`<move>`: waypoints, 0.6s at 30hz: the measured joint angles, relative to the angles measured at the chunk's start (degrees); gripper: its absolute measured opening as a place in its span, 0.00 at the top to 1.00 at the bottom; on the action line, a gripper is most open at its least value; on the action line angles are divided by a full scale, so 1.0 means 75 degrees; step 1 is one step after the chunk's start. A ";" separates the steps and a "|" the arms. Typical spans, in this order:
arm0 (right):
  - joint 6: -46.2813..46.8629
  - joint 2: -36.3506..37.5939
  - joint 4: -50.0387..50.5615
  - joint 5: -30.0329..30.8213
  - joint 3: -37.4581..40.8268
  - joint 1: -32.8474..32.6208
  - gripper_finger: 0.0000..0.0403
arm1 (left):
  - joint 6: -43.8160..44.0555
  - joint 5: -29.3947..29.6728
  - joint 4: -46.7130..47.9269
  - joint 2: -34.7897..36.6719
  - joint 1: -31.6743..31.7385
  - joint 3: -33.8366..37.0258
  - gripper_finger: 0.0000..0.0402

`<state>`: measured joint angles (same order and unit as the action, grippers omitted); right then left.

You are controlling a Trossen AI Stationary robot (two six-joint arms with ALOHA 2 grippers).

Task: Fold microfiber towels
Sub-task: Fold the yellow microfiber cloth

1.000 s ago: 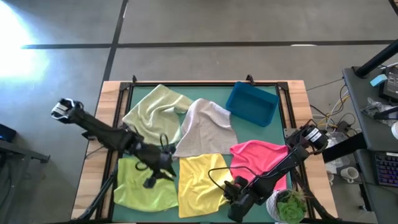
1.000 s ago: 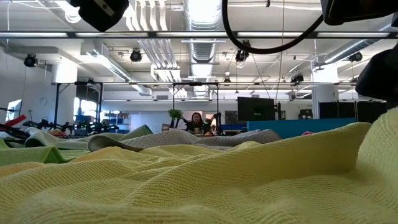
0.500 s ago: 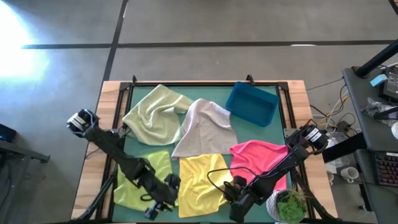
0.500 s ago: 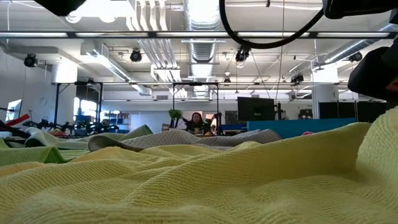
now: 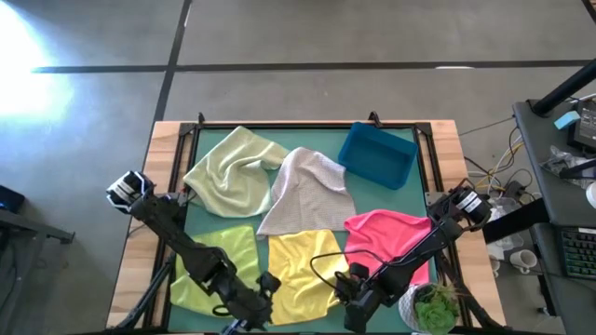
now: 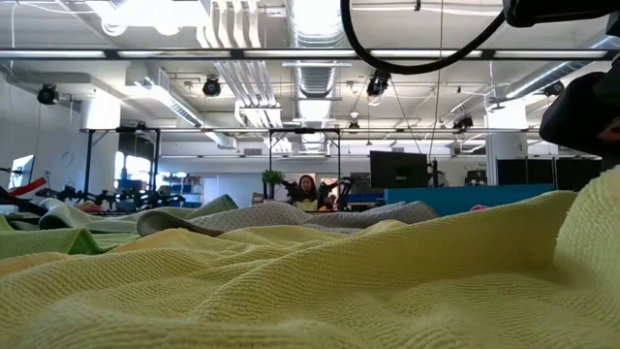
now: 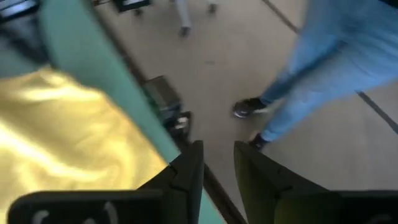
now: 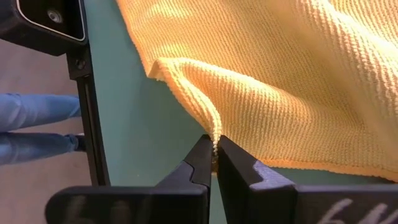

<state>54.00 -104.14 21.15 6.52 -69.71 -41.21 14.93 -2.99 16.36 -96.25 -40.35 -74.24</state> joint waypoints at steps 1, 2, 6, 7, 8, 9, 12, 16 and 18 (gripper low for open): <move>0.0000 0.0000 0.0001 0.0000 0.0000 0.0000 0.98 | 0.0193 0.0147 0.0091 0.0002 0.0034 0.0000 0.81; 0.0000 0.0000 0.0002 0.0000 0.0000 0.0000 0.98 | 0.0343 0.0238 0.0219 0.0008 0.0063 0.0000 0.80; -0.0015 0.0000 0.0003 0.0072 -0.0001 0.0000 0.98 | 0.0718 0.0275 0.0677 -0.0028 0.0083 0.0035 0.76; -0.0026 0.0000 0.0003 0.0110 0.0000 0.0000 0.98 | 0.0761 0.0272 0.0699 -0.0079 0.0081 0.0046 0.74; -0.0046 0.0000 0.0000 0.0130 -0.0003 0.0000 0.98 | 0.0762 0.0269 0.0696 -0.0119 0.0065 0.0056 0.73; -0.0093 0.0000 0.0000 0.0134 -0.0002 0.0004 0.98 | 0.0761 0.0268 0.0701 -0.0173 0.0026 0.0063 0.72; -0.0108 0.0000 0.0000 0.0137 -0.0003 0.0030 0.98 | 0.0746 0.0269 0.0687 -0.0358 -0.0047 0.0061 0.71; -0.0127 0.0000 0.0000 0.0138 -0.0003 0.0050 0.98 | 0.0732 0.0269 0.0649 -0.0693 -0.0128 0.0061 0.71; -0.0143 0.0000 0.0000 0.0138 -0.0001 0.0050 0.98 | 0.0732 0.0268 0.0634 -0.0905 -0.0170 0.0061 0.71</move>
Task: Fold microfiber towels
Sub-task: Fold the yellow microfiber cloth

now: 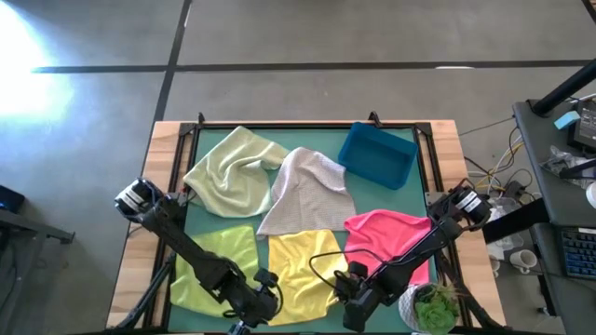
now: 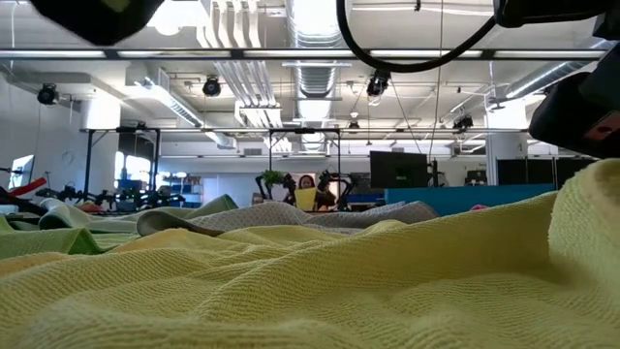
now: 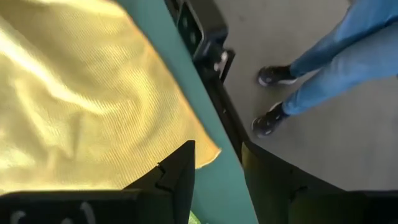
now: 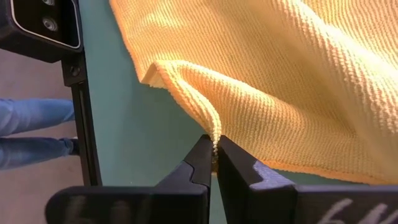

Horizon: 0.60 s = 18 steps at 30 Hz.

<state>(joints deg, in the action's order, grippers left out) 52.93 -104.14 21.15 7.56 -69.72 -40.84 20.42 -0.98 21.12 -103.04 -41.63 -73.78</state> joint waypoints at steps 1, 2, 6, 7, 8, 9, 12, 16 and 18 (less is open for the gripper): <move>0.0000 0.0000 0.0000 -0.0001 0.0001 0.0000 0.98 | 0.0005 0.0001 0.0007 -0.0116 -0.0023 -0.0021 0.71; 0.0000 0.0000 0.0000 -0.0001 -0.0002 0.0000 0.98 | 0.0006 0.0001 -0.0007 -0.0211 -0.0057 -0.0058 0.71; -0.0079 0.0000 0.0002 -0.0001 0.0001 0.0000 0.98 | -0.0032 0.0001 -0.0183 -0.0596 -0.0176 -0.0243 0.71; -0.0122 0.0000 0.0003 -0.0004 -0.0002 0.0000 0.98 | -0.0049 0.0019 -0.0180 -0.0683 -0.0207 -0.0277 0.71; -0.0146 0.0000 0.0003 -0.0004 -0.0002 0.0000 0.98 | -0.0055 0.0089 -0.0142 -0.0766 -0.0221 -0.0304 0.71; -0.0146 0.0000 0.0001 -0.0002 -0.0002 0.0000 0.98 | -0.0092 0.0130 -0.0137 -0.0850 -0.0238 -0.0330 0.71; -0.0143 0.0000 0.0006 -0.0004 0.0000 0.0000 0.98 | -0.0337 0.0150 -0.0154 -0.0959 -0.0259 -0.0364 0.71; -0.0146 0.0000 0.0002 -0.0004 -0.0002 0.0000 0.98 | -0.0431 0.0155 -0.0155 -0.1042 -0.0251 -0.0338 0.71; -0.0146 0.0000 0.0002 -0.0004 -0.0002 0.0000 0.98 | -0.0433 0.0156 -0.0159 -0.1097 -0.0251 -0.0333 0.71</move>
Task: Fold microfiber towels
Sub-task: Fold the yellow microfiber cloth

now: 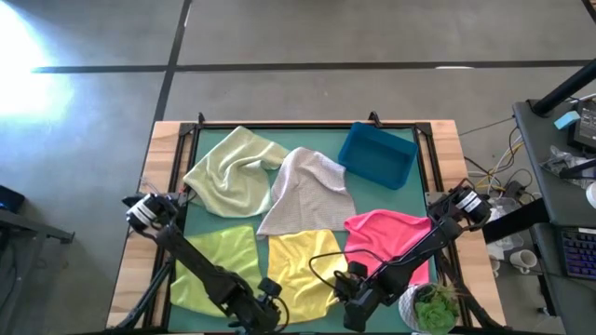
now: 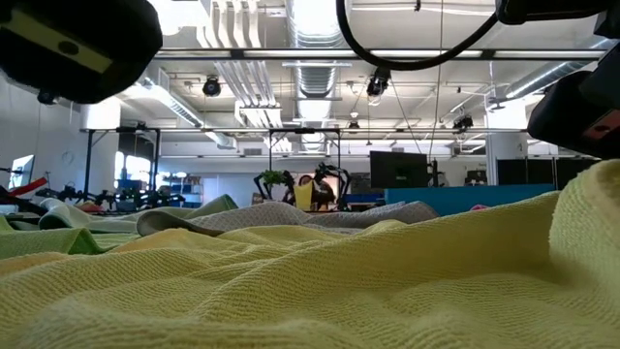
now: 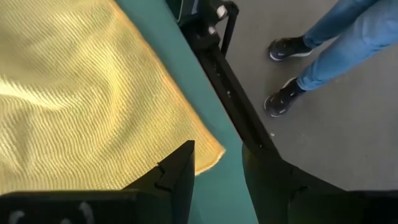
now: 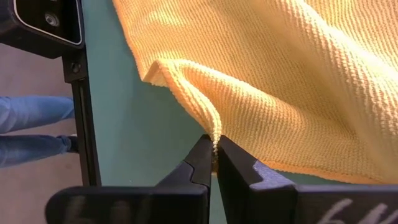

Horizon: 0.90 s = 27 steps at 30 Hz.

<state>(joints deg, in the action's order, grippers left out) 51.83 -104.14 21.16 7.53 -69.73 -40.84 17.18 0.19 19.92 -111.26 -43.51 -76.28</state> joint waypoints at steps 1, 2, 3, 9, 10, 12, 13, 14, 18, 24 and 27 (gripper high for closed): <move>0.0000 0.0000 0.0003 0.0000 0.0000 0.0000 0.98 | -0.0003 -0.0007 0.0003 -0.0031 0.0000 0.0004 0.71; 0.0000 0.0000 -0.0002 0.0000 0.0000 0.0000 0.98 | -0.0002 -0.0033 -0.0012 -0.0074 0.0000 0.0004 0.71; 0.0000 0.0000 -0.0002 0.0000 0.0000 0.0000 0.98 | -0.0004 -0.0078 -0.0029 -0.0116 -0.0001 0.0004 0.71; 0.0000 0.0000 0.0003 0.0000 0.0000 0.0000 0.98 | -0.0155 -0.0178 -0.0194 -0.0367 -0.0017 0.0004 0.71; 0.0000 0.0000 -0.0003 0.0000 0.0000 0.0000 0.98 | -0.0263 -0.0150 -0.0193 -0.0376 -0.0017 0.0013 0.71; 0.0001 0.0000 0.0006 0.0000 0.0000 0.0000 0.98 | -0.0394 0.0154 -0.0192 -0.0376 -0.0017 0.0061 0.71; 0.0000 0.0000 -0.0004 0.0000 0.0000 0.0000 0.98 | -0.0401 0.0389 -0.0186 -0.0376 -0.0020 0.0084 0.71; 0.0000 0.0000 0.0003 0.0000 0.0000 0.0000 0.98 | -0.0404 0.0606 -0.0130 -0.0376 -0.0020 0.0092 0.71; 0.0000 0.0000 0.0004 0.0000 0.0003 0.0000 0.98 | -0.0395 0.0788 -0.0123 -0.0376 0.0008 0.0139 0.71; 0.0000 0.0000 0.0001 0.0000 0.0003 0.0000 0.98 | -0.0358 0.0235 -0.0116 -0.0402 -0.0015 0.0215 0.71; 0.0000 0.0000 0.0003 -0.0003 0.0005 0.0000 0.98 | -0.0330 0.0163 -0.0111 -0.0322 -0.0015 0.0167 0.71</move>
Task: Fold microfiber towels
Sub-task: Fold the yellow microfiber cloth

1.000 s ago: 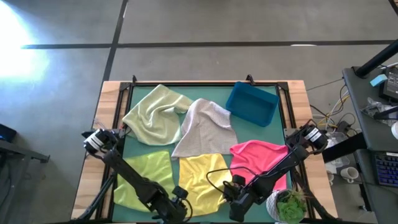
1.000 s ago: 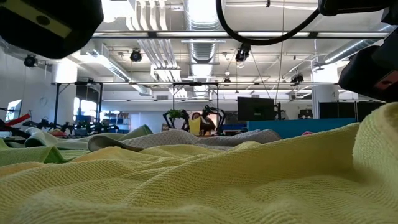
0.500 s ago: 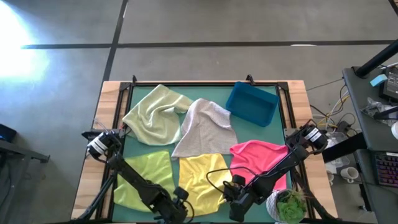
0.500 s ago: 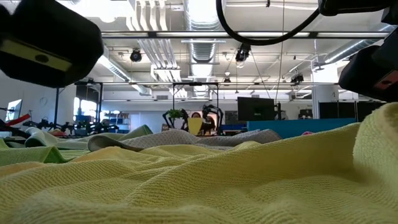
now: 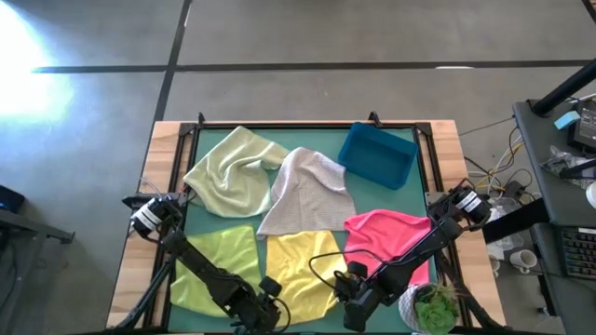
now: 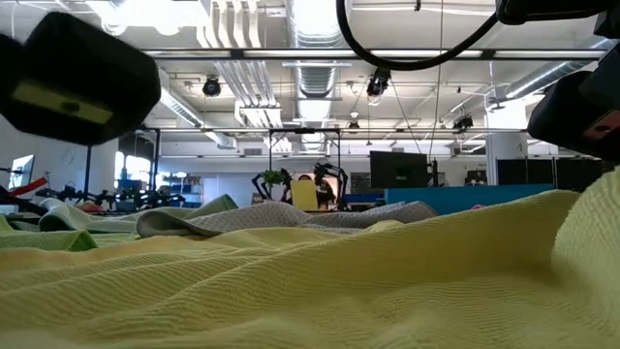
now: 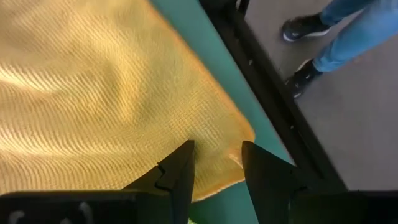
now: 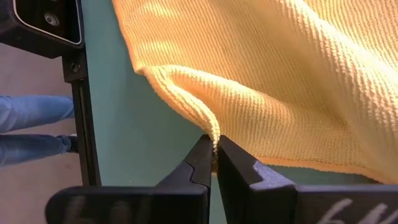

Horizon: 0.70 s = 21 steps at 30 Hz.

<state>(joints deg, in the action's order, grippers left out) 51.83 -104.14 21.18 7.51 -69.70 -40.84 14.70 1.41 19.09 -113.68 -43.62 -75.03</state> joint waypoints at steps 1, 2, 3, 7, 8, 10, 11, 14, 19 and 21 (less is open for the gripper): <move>0.0000 0.0000 -0.0002 0.0000 0.0001 0.0000 0.98 | 0.0000 -0.0003 0.0000 0.0067 0.0000 -0.0029 0.71; 0.0000 0.0000 -0.0004 0.0000 0.0001 0.0000 0.98 | 0.0000 -0.0001 -0.0005 0.0157 0.0000 -0.0046 0.71; 0.0000 0.0000 0.0004 0.0000 0.0001 0.0000 0.98 | 0.0000 -0.0001 -0.0004 0.0253 0.0000 -0.0060 0.71; 0.0000 0.0001 0.0004 0.0000 0.0001 0.0000 0.98 | -0.0006 -0.0018 0.0063 0.0475 -0.0003 -0.0084 0.71; 0.0000 0.0003 -0.0007 0.0000 0.0001 0.0000 0.98 | -0.0006 -0.0082 0.0071 0.0491 -0.0014 -0.0084 0.71; 0.0003 0.0003 0.0002 0.0000 0.0004 0.0001 0.98 | -0.0009 -0.0206 0.0116 0.0494 -0.0052 -0.0076 0.71; 0.0002 0.0003 -0.0002 0.0000 0.0004 0.0000 0.98 | -0.0011 -0.0226 0.0115 0.0494 -0.0086 -0.0059 0.71; 0.0001 0.0003 -0.0005 0.0000 0.0004 0.0000 0.98 | -0.0068 -0.0259 0.0087 0.0324 -0.0132 -0.0029 0.71; 0.0003 0.0003 0.0006 0.0000 0.0013 0.0000 0.98 | -0.0058 -0.0238 0.0119 -0.0027 -0.0119 0.0024 0.71; 0.0003 0.0003 -0.0003 0.0000 0.0013 0.0000 0.98 | -0.0058 -0.0159 0.0079 -0.0083 -0.0122 0.0024 0.71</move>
<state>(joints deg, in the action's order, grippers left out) 51.86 -104.12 21.16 7.51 -69.60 -40.84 14.26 0.22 19.68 -114.30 -44.53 -74.85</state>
